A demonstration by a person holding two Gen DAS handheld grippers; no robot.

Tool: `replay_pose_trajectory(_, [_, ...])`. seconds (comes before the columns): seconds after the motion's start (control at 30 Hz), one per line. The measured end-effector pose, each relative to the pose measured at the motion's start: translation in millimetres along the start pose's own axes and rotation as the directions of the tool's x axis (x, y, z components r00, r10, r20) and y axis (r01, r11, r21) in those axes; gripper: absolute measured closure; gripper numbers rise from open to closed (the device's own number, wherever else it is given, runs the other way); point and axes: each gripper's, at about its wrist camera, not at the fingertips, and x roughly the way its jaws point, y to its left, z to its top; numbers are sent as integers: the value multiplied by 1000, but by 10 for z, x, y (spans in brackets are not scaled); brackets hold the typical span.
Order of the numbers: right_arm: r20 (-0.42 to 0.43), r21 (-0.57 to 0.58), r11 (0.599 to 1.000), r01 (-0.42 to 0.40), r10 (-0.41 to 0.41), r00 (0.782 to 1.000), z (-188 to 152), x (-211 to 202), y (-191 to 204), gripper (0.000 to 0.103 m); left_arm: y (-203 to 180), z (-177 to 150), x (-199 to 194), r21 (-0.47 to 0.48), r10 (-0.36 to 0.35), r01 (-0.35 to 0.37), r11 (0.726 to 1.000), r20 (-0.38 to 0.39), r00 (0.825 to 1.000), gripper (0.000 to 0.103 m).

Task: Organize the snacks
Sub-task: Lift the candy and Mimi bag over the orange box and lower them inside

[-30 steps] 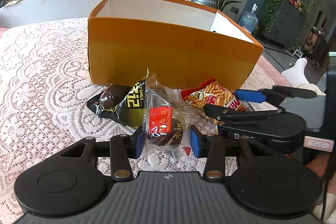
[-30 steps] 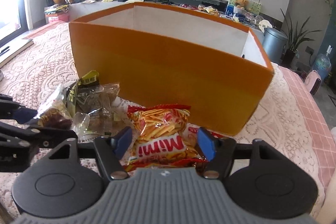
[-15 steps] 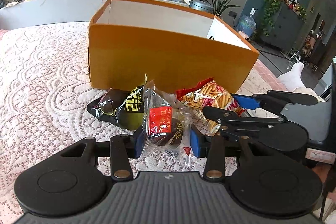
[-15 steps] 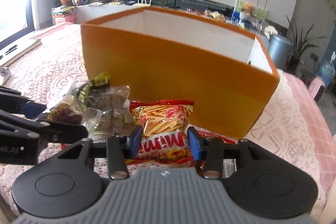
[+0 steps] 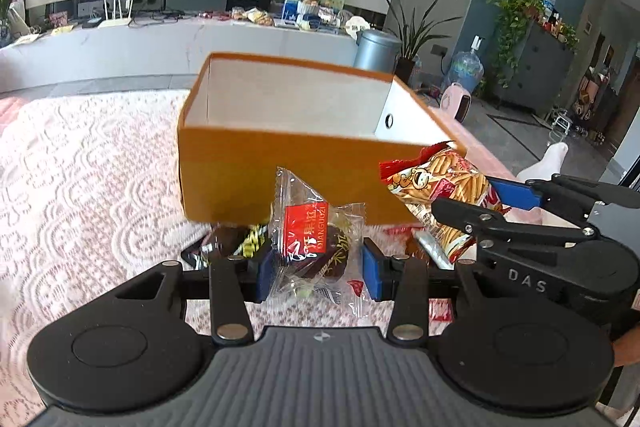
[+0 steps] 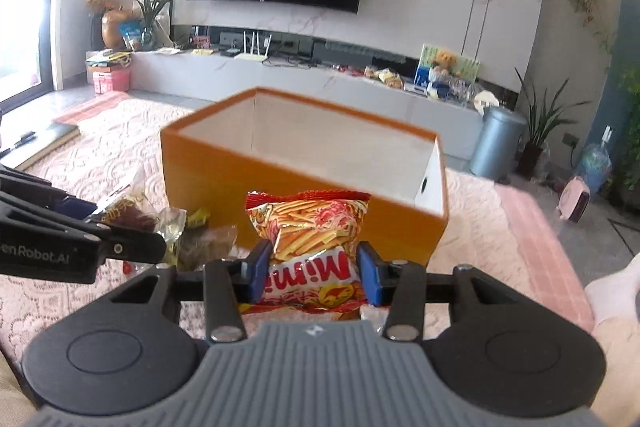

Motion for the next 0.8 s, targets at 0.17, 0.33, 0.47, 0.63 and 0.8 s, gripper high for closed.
replay_pose_trajectory(0.17, [41,-11,1000,5,-4,999,236,-82,-90,59,-57,229,-28,37,-8,7,999,41,999,54])
replay_pose_trajectory(0.33, [77,16,1000,5,-6,997,538,-66,-265,59,-82,483,10,67,-10,4,998,90,996,54])
replay_pose_trajectory(0.47, [94,25,1000,15,-17,995,772,53,-390,59,-59,702,142,48,-25,21,999,100,995,54])
replay_pose_trajectory(0.63, [82,32,999,25,-27,996,1017,310,-507,59,53,932,432,-14,-30,31,999,80,996,54])
replay_pose_trajectory(0.8, [38,11,1000,26,-26,999,1151,676,-597,59,160,1119,768,-48,-46,48,998,31,998,54])
